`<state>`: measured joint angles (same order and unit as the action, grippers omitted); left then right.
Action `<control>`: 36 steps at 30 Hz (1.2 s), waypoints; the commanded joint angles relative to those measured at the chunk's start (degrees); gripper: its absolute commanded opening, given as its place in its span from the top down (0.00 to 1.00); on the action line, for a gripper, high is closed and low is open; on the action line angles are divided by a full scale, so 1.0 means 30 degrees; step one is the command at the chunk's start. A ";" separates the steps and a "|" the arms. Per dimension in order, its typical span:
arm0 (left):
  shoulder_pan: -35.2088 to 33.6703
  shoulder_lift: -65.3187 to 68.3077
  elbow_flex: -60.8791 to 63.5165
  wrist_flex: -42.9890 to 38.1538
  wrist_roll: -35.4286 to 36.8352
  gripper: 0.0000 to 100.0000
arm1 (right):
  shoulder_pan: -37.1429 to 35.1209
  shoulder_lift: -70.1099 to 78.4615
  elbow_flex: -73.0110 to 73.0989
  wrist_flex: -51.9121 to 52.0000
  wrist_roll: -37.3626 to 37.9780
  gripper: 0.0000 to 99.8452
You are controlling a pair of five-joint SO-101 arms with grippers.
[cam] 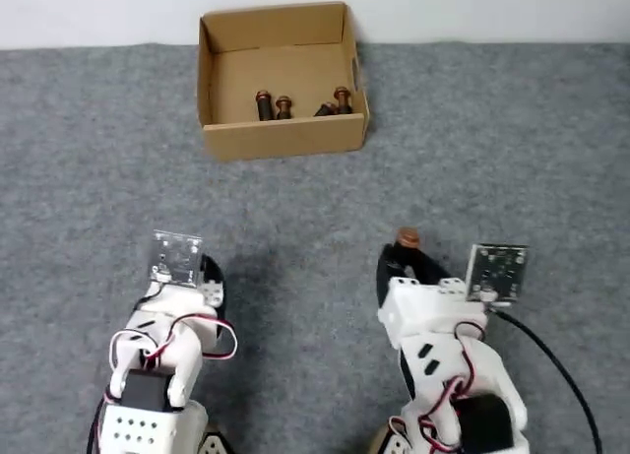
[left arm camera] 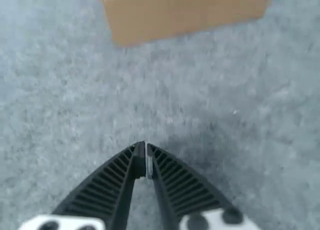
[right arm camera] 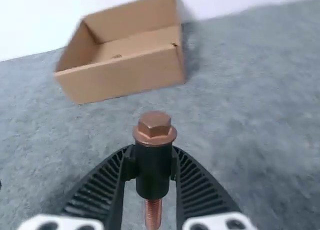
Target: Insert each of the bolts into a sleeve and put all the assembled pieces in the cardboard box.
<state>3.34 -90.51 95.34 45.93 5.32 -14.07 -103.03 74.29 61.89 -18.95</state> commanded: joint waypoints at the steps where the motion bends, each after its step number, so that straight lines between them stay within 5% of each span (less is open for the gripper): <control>1: -0.0088 -0.0205 0.0513 -0.0821 -0.0234 0.99 | 0.0454 -0.0249 -0.2462 0.1187 -0.0322 0.99; 22: -0.0059 -0.1055 0.0484 0.2872 -0.0234 0.99 | 0.0571 0.0366 -0.7062 0.5231 -0.2374 0.99; 36: -0.0059 -0.1319 0.0484 0.2872 -0.0234 0.99 | 0.2125 1.3143 -1.7465 0.6198 -0.2315 0.99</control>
<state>3.34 -93.85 97.10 54.37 4.79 -8.44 -69.80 30.68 80.53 -25.54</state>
